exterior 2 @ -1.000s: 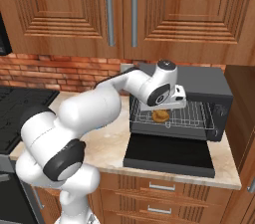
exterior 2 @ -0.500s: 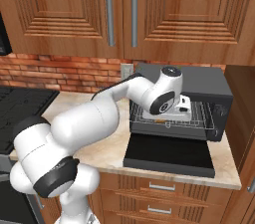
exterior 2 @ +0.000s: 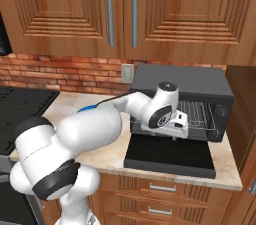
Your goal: Open the toaster oven door. Place the bread on the top rack in the toaster oven and place the chicken drumstick on the bottom rack.
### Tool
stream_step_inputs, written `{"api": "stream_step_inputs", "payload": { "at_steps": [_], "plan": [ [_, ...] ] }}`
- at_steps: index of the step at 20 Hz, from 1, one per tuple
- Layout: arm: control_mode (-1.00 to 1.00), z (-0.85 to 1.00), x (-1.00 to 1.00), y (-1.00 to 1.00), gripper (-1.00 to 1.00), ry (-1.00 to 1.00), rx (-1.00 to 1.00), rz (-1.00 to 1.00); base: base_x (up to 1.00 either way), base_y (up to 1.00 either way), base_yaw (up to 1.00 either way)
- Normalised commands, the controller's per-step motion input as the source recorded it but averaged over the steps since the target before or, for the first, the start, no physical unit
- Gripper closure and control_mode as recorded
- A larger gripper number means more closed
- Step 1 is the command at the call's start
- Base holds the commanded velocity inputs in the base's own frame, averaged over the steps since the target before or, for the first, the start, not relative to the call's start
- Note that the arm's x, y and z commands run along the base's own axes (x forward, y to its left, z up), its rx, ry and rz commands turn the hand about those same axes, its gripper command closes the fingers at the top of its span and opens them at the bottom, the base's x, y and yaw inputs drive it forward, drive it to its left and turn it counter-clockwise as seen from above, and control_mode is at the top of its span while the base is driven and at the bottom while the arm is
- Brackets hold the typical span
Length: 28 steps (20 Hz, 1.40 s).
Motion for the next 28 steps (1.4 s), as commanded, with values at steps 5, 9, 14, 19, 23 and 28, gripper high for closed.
{"api": "stream_step_inputs", "payload": {
  "at_steps": [5,9,14,19,23,28],
  "plan": [
    [-1.0,-0.39,0.01,0.02,-1.0,-0.07,0.0,0.0,0.0,0.0,0.0],
    [-1.0,-0.25,0.21,0.0,-1.0,-0.07,0.0,0.0,0.0,0.0,0.0],
    [-1.0,-0.14,0.26,0.0,-1.0,-0.01,0.0,-0.02,0.0,0.0,0.0],
    [-1.0,-0.1,0.34,-0.01,-1.0,0.0,0.0,-0.06,0.0,0.0,0.0],
    [-1.0,-0.01,0.3,-0.12,-1.0,0.0,0.0,-0.04,0.0,0.0,0.0],
    [-1.0,-0.09,0.42,-0.21,-1.0,0.03,0.0,-0.02,0.0,0.0,0.0]
  ]
}}
